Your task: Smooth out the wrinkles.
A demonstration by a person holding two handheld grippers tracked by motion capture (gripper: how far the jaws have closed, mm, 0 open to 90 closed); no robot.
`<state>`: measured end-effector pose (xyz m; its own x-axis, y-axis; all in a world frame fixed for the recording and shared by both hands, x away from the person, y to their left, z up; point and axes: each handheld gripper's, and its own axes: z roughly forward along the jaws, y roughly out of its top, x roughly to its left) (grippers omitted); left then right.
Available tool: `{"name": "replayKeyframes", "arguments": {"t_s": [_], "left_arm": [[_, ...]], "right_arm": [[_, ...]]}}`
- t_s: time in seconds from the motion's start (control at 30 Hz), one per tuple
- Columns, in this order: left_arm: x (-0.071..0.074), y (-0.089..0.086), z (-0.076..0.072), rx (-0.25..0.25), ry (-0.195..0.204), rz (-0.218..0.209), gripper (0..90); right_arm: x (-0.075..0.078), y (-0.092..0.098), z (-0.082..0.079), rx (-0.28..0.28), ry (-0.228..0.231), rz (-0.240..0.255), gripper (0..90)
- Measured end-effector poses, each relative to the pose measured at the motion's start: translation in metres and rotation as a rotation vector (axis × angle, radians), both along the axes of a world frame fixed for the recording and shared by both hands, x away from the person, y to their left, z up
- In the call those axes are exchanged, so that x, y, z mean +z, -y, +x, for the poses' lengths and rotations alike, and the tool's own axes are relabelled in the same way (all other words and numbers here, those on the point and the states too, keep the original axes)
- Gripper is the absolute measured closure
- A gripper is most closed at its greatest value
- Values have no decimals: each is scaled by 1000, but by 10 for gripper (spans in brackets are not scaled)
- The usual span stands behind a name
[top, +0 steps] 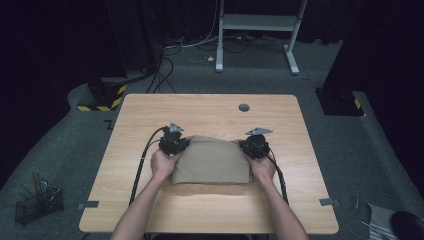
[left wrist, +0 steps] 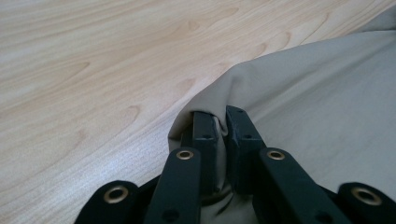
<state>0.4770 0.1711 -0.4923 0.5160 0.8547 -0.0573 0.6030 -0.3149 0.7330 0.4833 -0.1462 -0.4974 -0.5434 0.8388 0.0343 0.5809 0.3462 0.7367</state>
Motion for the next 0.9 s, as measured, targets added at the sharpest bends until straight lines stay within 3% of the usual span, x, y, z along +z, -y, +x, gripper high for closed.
{"name": "replayKeyframes", "arguments": {"t_s": [0.2, 0.53, 0.63, 0.73, 0.9], "left_arm": [[-4, -2, -3, 0, 1, 6, 832], [-6, -8, -18, 4, -10, -29, 821], [-1, -9, -17, 8, -13, -5, 725], [8, -12, -21, 28, 20, 13, 592], [22, -14, -31, 46, 76, -3, 447]], "right_arm": [[-6, 0, 0, -3, -8, -1, 865], [-10, 1, -6, 3, -27, 6, 840], [-9, 2, -8, 3, -21, 7, 798], [-6, 5, -10, -4, -13, 2, 724], [4, 10, -16, -15, 27, 10, 632]]}}
